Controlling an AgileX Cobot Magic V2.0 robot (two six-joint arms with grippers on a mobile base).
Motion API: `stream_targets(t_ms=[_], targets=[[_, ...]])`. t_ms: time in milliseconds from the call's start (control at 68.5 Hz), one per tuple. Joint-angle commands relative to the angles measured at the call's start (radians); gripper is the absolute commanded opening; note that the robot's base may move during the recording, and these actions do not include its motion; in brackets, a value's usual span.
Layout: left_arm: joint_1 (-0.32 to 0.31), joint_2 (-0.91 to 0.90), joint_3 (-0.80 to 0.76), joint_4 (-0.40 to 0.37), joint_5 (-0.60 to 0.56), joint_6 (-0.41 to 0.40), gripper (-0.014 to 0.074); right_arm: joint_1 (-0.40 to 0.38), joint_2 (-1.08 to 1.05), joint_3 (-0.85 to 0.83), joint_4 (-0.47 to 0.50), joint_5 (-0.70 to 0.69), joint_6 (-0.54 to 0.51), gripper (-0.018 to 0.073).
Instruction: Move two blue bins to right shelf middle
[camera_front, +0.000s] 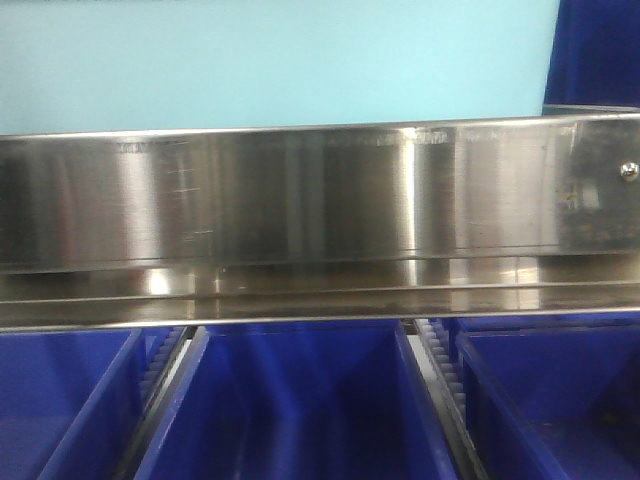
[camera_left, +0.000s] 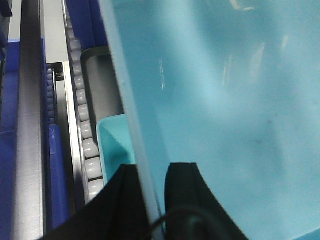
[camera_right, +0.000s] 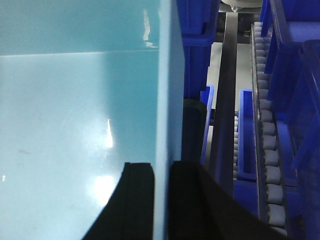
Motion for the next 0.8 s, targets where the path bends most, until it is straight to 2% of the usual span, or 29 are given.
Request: stream_targets(t_ms=[0,642,788], targets=[[0.001,-0.012,-0.013,-0.017,-0.025,0.015,-0.0111,-0.001,-0.017,-0.013,0.021,-0.063,0.000,-0.0153],[0.001,-0.012,-0.013,-0.021,-0.038,0.015,-0.0111,-0.001,-0.017,-0.013,0.023,-0.091,0.000,-0.0153],[0.001,-0.014,-0.013,0.008,-0.006,0.019,-0.0111,-0.001,-0.017,-0.013,0.104,-0.058,0.000,-0.0153]])
